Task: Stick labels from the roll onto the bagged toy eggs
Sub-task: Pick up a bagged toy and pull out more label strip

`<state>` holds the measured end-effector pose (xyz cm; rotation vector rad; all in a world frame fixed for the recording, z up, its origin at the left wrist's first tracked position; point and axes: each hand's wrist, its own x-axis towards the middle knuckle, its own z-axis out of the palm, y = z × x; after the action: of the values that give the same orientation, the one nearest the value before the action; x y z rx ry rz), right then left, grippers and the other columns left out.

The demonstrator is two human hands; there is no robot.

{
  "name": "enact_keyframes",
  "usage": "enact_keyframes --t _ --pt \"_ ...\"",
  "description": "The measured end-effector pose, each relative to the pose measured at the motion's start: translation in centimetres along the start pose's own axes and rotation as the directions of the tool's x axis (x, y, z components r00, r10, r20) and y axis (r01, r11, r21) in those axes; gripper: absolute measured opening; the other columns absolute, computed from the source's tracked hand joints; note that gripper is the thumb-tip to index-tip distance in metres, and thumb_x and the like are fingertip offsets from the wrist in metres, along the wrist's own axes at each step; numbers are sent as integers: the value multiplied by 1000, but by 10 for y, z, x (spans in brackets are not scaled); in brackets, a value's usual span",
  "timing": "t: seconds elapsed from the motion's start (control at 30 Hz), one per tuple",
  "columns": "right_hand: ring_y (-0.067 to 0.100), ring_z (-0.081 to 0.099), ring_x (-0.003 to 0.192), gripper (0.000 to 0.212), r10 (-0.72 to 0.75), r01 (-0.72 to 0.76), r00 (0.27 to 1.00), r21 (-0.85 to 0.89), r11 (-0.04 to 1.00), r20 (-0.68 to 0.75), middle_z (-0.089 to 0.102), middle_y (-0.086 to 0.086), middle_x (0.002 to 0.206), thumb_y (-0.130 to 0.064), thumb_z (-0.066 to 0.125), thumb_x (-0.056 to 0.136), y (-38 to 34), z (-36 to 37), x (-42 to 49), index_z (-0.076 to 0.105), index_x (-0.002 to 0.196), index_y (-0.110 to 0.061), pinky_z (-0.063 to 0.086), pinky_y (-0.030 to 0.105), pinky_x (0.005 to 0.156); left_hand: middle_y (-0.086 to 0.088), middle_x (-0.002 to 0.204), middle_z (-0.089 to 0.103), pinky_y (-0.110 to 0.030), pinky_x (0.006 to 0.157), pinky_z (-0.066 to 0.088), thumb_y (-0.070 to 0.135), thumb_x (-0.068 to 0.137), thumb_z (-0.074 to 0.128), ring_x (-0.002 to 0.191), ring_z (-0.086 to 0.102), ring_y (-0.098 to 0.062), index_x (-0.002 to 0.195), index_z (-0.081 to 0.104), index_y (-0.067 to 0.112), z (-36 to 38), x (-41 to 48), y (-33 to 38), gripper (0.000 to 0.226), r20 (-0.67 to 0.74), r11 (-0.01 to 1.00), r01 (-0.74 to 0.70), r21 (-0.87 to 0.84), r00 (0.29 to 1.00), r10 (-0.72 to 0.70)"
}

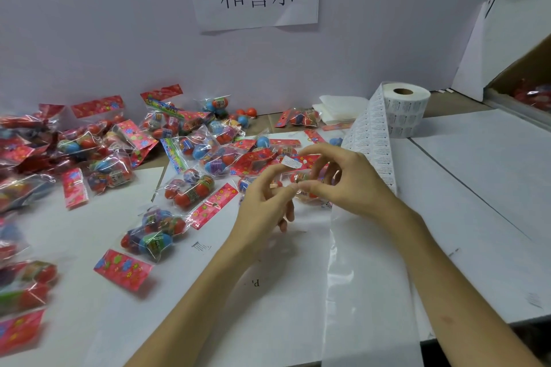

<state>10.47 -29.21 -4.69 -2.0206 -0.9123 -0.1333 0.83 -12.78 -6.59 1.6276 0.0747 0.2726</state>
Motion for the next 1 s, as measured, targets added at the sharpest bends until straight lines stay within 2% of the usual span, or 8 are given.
enact_keyframes --t 0.07,0.2,0.3,0.43,0.67,0.77,0.9,1.0 --pt "9 63 68 45 5 -5 1000 23 1000 8 70 -11 84 -30 86 80 0 -1 0 67 120 -40 48 13 62 5 56 59 -26 46 47 12 104 58 51 56 -11 132 59 18 -2 1 -2 29 -49 995 -33 98 998 38" --pt "12 65 69 18 20 -13 995 65 998 -99 71 -9 86 -28 74 93 -2 0 2 74 111 -29 54 22 64 8 58 62 -26 50 49 12 103 56 53 58 -13 126 63 22 -2 2 -5 26 -64 965 -99 241 991 118" --pt "18 66 68 12 33 -27 995 67 997 -94 71 -7 84 -24 74 93 -3 1 2 76 104 -25 56 28 66 10 60 63 -20 53 48 14 104 56 53 58 -12 125 66 27 0 -1 -6 26 -39 945 -142 296 986 161" --pt "14 64 67 7 -4 6 996 31 1000 -85 70 -11 81 -24 80 87 -5 3 1 77 93 -23 52 20 62 1 63 66 -19 52 49 15 104 55 54 60 -9 114 62 46 1 -2 -6 33 -24 938 -161 306 984 176" --pt "12 58 64 8 -111 107 984 -37 994 -140 65 -11 79 -11 83 82 -7 5 1 77 81 -15 45 16 61 4 63 66 -19 56 48 12 103 55 59 65 -9 130 66 26 0 0 -6 33 -58 941 -109 321 989 135" --pt "12 59 65 10 -110 114 979 15 993 -173 66 -15 79 -10 81 83 -9 6 1 76 81 -19 48 18 60 7 72 66 -15 54 47 3 100 55 58 62 -4 131 64 25 -5 3 1 39 -169 950 -101 296 973 156" --pt "11 65 69 21 17 -9 997 101 995 -78 71 -11 84 -17 71 94 -6 7 2 75 104 -35 53 18 64 -1 94 69 -18 53 50 5 97 58 68 62 -11 117 65 27 -22 6 5 30 -433 948 -13 318 888 157" --pt "7 67 69 36 60 -61 998 36 997 32 74 -5 83 -17 65 97 -3 13 0 67 129 -33 55 20 71 -2 118 67 -39 82 59 19 95 68 100 67 -21 131 58 26 -35 8 5 39 -479 876 168 452 874 79"
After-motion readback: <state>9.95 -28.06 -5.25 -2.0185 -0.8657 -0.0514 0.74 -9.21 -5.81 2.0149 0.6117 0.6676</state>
